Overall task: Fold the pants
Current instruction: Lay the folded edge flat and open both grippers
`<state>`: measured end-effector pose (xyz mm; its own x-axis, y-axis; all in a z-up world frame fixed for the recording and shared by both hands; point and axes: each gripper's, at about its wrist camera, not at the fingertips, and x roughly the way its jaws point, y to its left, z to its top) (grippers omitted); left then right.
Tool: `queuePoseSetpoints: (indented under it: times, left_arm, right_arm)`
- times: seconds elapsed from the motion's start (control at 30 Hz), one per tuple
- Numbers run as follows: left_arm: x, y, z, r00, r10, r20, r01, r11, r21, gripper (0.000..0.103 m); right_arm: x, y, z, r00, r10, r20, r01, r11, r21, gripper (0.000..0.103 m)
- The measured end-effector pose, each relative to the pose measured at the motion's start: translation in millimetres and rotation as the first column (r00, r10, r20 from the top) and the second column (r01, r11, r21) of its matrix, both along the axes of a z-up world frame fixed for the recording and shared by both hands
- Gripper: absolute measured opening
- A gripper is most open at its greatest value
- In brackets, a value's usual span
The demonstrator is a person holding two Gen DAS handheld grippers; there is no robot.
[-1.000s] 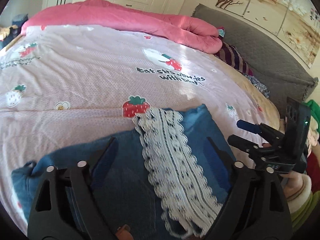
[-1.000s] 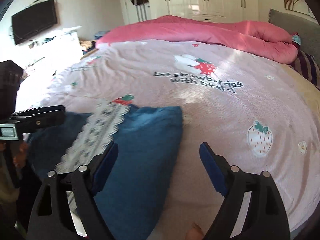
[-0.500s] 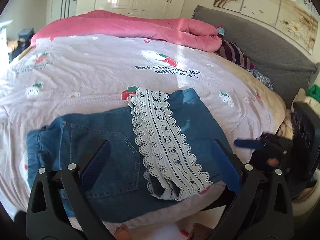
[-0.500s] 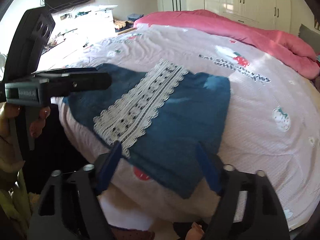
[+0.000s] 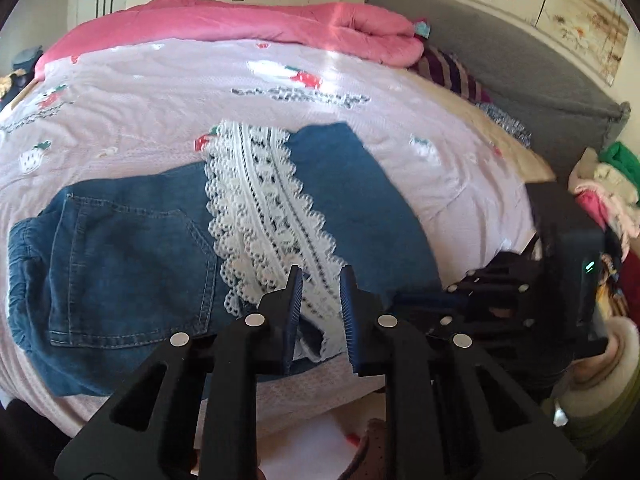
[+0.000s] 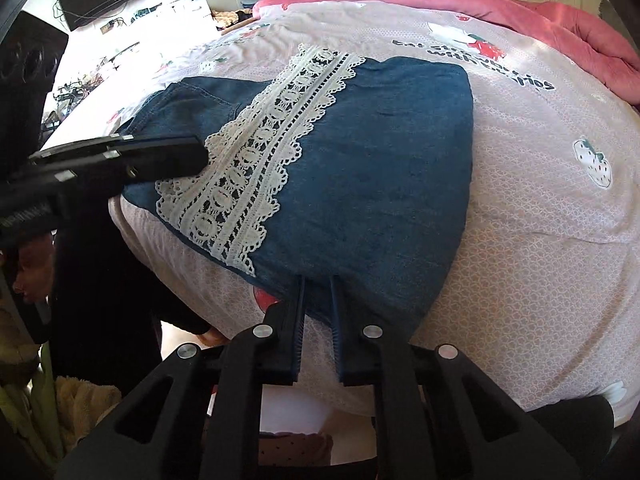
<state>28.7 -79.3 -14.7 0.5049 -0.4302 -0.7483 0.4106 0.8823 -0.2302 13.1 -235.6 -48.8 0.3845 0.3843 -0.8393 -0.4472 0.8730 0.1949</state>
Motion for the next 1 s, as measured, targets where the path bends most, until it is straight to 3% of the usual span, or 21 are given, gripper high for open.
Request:
queuePoseSetpoints:
  times: [0.13, 0.23, 0.43, 0.5, 0.6, 0.8, 1.0]
  left_arm:
    - [7.8, 5.8, -24.7, 0.997, 0.042, -0.058, -0.038, 0.997, 0.060, 0.013]
    - [13.1, 12.2, -35.8, 0.995, 0.046, -0.088, -0.044, 0.998, 0.035, 0.013]
    - [13.0, 12.5, -38.5, 0.996, 0.044, -0.075, -0.041, 0.998, 0.037, 0.013]
    - [10.6, 15.2, -32.7, 0.996, 0.047, -0.079, -0.046, 0.999, 0.017, 0.013]
    - [4.4, 17.8, -18.1, 0.998, 0.050, -0.039, -0.049, 0.999, 0.022, 0.038]
    - [-6.2, 26.6, 6.3, 0.996, 0.078, 0.032, -0.079, 0.996, 0.029, 0.047]
    - [-11.4, 33.9, 16.1, 0.994, 0.098, 0.048, -0.099, 0.995, 0.016, 0.060]
  right_arm:
    - [-0.8, -0.9, -1.9, 1.000, 0.003, 0.001, -0.003, 1.000, 0.000, 0.011]
    - [3.3, -1.4, -2.8, 1.000, 0.001, -0.004, -0.001, 1.000, 0.004, 0.011]
    - [3.4, -0.5, -0.7, 1.000, -0.007, -0.012, 0.007, 1.000, 0.015, 0.013]
    - [2.8, -1.1, 3.4, 1.000, -0.012, -0.015, 0.012, 0.999, 0.033, 0.019]
    - [-1.8, -2.6, 17.8, 1.000, -0.018, 0.019, 0.017, 0.998, 0.062, 0.032]
    - [-10.7, -4.7, 46.0, 0.994, -0.034, 0.102, 0.024, 0.995, 0.092, 0.048]
    - [-15.6, -6.3, 56.9, 0.990, -0.061, 0.129, 0.048, 0.994, 0.099, 0.060]
